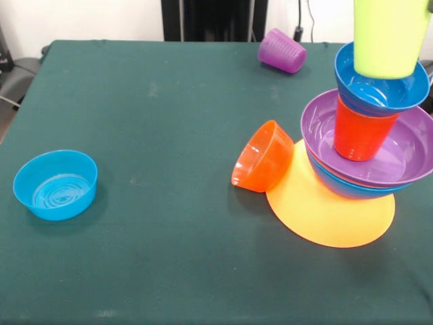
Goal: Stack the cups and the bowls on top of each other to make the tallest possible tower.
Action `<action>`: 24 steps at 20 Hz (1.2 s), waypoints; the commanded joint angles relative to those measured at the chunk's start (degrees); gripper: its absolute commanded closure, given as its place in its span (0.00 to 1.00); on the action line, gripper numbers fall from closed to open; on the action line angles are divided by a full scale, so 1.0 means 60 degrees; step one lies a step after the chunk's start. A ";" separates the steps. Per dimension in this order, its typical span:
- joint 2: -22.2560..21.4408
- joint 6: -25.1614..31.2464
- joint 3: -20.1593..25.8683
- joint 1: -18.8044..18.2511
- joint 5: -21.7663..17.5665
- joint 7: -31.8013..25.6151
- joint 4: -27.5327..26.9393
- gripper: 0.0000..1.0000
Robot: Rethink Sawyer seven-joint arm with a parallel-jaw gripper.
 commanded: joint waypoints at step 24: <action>0.0636 -0.1474 0.0008 0.0475 0.0625 0.2164 0.1734 1.00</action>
